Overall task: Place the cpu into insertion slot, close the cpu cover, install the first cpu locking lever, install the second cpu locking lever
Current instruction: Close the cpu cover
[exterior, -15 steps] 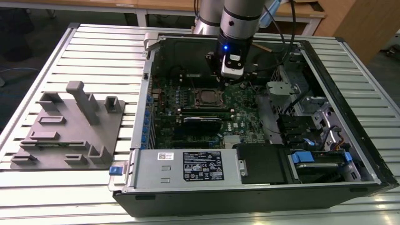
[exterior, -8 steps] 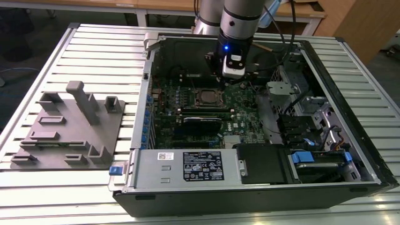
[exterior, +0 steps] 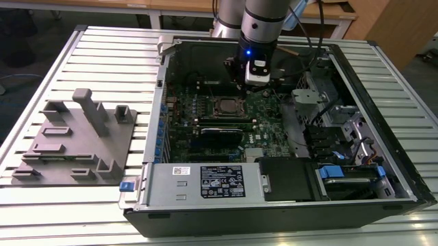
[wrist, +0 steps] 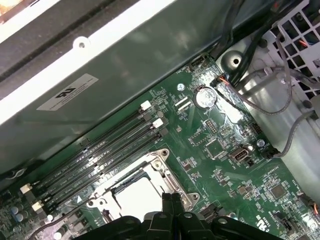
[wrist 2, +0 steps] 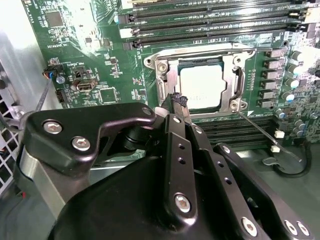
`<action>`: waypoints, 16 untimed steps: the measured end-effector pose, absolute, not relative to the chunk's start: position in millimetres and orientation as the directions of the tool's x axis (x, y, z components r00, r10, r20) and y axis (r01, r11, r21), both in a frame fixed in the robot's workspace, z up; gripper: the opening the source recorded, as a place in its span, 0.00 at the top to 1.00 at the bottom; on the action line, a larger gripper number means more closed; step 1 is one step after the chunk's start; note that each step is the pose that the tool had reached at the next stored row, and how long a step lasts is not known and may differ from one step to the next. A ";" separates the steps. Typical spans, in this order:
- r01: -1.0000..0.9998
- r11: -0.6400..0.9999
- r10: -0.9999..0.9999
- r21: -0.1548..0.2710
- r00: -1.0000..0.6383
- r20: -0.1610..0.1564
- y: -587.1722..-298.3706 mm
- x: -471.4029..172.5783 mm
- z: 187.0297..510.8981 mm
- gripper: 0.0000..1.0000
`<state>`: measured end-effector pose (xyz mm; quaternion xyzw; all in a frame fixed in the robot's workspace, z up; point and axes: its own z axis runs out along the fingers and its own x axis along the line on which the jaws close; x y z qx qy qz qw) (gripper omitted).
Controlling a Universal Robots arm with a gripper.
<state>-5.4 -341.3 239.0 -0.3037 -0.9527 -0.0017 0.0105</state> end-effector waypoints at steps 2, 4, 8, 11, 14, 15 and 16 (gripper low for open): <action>0.570 0.822 0.570 -0.003 -0.822 0.021 -341.3 -5.4 239.0 0.89; 0.561 0.828 0.561 -0.003 -0.827 0.021 -341.3 -5.4 239.0 0.89; 0.544 0.839 0.544 -0.003 -0.839 0.021 -341.3 -5.4 239.0 0.89; 0.534 0.846 0.533 -0.003 -0.846 0.021 -341.3 -5.4 239.0 0.89; 0.523 0.853 0.523 -0.003 -0.852 0.021 -341.3 -5.4 239.0 0.89; 0.519 0.855 0.519 -0.003 -0.855 0.021 -341.3 -5.4 239.0 0.89; 0.515 0.857 0.515 -0.003 -0.857 0.021 -341.3 -5.4 239.0 0.89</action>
